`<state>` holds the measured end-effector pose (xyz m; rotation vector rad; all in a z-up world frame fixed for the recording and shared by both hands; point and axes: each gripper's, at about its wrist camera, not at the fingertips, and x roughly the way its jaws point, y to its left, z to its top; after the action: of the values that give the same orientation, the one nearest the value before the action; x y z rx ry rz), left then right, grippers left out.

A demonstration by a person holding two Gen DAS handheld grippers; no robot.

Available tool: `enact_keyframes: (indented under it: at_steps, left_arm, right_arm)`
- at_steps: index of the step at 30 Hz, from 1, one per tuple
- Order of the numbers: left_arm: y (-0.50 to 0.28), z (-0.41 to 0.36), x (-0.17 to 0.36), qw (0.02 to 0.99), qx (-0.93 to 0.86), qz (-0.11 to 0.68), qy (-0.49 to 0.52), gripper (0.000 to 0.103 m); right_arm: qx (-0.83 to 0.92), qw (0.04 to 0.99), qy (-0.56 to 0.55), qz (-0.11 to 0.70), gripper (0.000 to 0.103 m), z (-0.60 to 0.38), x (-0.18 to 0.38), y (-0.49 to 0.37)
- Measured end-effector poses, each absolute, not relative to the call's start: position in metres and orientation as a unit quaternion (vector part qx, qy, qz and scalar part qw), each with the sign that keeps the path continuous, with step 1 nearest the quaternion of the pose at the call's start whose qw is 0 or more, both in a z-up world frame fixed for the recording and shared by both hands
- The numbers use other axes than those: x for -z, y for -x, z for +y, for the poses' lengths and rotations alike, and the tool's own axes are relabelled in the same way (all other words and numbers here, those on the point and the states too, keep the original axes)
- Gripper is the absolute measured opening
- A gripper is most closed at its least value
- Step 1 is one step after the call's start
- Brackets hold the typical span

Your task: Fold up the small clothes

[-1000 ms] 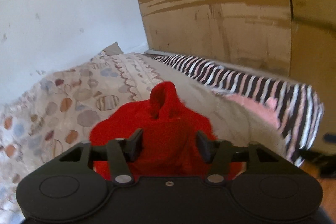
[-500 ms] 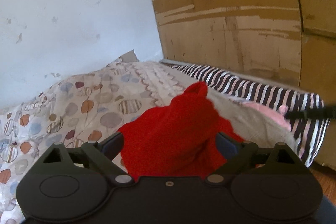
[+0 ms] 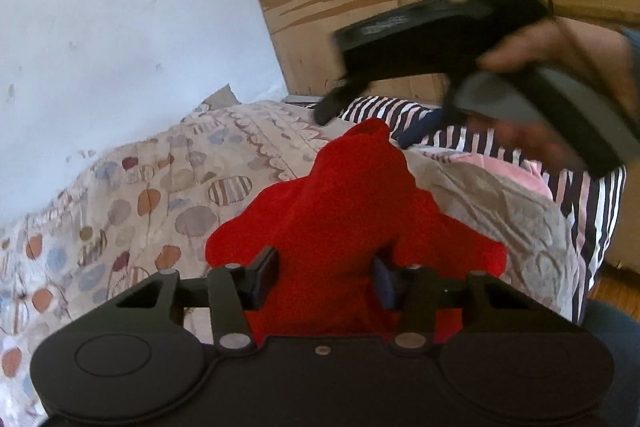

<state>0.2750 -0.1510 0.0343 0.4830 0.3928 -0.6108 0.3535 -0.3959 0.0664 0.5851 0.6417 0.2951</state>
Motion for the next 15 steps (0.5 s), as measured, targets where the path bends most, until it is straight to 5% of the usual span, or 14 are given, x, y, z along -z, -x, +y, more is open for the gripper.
enact_keyframes:
  at_steps: [8,11,15]
  left_arm:
    - [-0.250,-0.161,-0.015,0.891,0.299,0.159,-0.301,0.046]
    - [-0.242,-0.162,-0.012,0.890,0.306,0.158,-0.299,0.046]
    - [-0.239,-0.161,-0.015,0.889,0.319,0.161,-0.287,0.046]
  right_arm:
    - [-0.102,0.900,-0.217,0.364,0.063,-0.379,-0.041,-0.383]
    - [-0.117,0.906,-0.216,0.344,0.031,-0.376,-0.038,-0.370]
    - [-0.123,0.923,-0.218,0.291,0.023,-0.381,-0.047,-0.346]
